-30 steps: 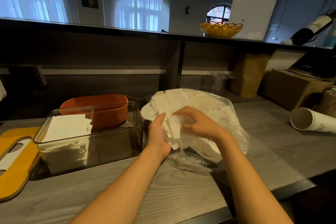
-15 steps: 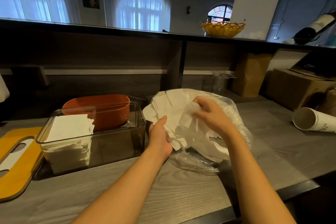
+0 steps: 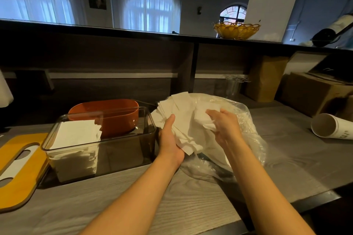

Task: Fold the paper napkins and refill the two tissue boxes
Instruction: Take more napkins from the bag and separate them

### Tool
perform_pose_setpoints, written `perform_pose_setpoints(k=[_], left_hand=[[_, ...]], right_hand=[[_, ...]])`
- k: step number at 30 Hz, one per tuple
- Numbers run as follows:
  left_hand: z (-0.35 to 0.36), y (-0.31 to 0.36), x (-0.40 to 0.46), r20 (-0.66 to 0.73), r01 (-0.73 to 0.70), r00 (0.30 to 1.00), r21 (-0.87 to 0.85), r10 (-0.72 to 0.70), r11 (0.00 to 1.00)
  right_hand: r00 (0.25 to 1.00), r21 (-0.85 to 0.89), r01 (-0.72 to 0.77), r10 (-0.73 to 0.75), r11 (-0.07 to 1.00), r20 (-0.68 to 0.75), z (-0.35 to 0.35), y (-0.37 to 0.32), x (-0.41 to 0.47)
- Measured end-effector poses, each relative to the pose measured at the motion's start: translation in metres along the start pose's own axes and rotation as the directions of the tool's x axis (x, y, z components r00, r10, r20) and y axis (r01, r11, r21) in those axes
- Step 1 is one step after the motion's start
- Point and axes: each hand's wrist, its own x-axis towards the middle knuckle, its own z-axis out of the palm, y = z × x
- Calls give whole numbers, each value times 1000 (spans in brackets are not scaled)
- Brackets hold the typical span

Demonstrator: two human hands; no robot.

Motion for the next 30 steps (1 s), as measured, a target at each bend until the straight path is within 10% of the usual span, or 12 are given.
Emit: perform_pose_setpoints(k=[10, 26, 30], left_hand=[[6, 2, -2, 4, -138, 990, -14, 138, 990], [7, -4, -10, 44, -124, 992, 67, 122, 990], [6, 1, -11, 43, -74, 996, 38, 72, 997]], right_hand=[[996, 447, -92, 90, 890, 26, 14, 1, -17], [997, 103, -69, 73, 992, -37, 33, 22, -24], [978, -56, 157, -163, 986, -128, 22, 20, -11]])
